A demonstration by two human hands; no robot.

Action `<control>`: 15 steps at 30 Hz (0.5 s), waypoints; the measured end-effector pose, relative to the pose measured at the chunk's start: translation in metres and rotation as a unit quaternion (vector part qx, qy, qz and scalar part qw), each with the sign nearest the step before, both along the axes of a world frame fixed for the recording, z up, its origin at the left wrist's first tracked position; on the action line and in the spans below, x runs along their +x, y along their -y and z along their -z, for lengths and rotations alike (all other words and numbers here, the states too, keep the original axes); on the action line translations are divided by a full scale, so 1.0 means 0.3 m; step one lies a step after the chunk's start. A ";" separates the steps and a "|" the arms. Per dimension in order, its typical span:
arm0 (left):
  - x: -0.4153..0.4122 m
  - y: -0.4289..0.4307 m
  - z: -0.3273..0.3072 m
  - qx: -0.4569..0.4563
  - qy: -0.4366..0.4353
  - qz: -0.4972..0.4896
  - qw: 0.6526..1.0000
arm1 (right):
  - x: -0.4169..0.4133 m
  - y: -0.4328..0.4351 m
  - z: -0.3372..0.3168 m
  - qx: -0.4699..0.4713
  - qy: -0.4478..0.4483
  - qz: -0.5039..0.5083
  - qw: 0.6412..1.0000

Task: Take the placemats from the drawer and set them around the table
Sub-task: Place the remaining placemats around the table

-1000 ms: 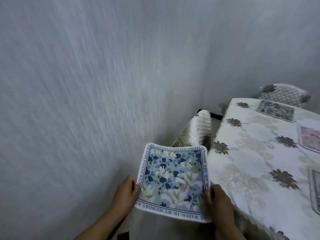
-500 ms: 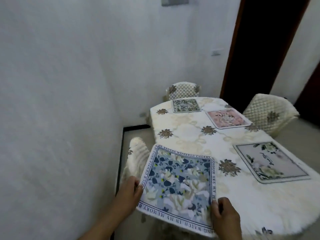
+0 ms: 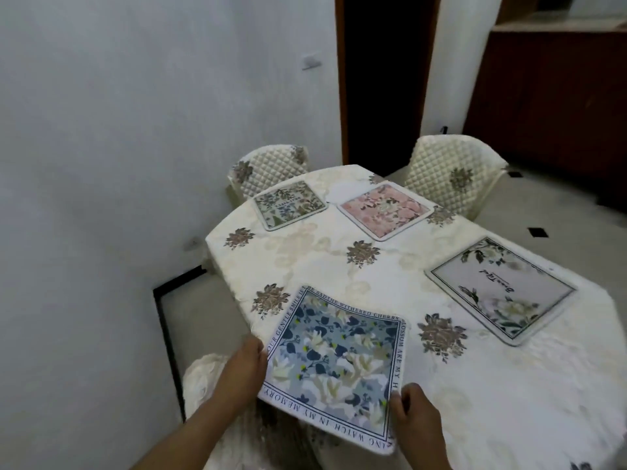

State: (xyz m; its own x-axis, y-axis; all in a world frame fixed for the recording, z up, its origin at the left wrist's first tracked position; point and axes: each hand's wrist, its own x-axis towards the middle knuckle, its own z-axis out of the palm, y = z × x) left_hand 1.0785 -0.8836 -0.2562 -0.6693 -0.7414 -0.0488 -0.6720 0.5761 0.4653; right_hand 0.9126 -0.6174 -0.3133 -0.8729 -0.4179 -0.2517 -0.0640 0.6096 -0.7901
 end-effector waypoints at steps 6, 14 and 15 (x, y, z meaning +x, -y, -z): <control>-0.216 0.307 0.217 0.016 0.040 0.143 0.989 | 0.104 0.158 0.140 0.077 0.033 0.117 0.990; -0.354 0.477 0.413 0.085 0.054 0.226 0.969 | 0.235 0.335 0.253 0.190 0.025 0.228 0.955; -0.351 0.490 0.430 0.090 0.059 0.235 0.966 | 0.239 0.349 0.258 0.207 0.028 0.230 0.950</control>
State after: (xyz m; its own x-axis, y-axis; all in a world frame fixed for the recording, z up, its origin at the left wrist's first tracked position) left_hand 0.9733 -1.0306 -0.3850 -0.9123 -0.3287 -0.2442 -0.4094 0.7479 0.5225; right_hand 0.9842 -0.7221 -0.3906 -0.9198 0.1496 -0.3629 0.3193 0.8227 -0.4703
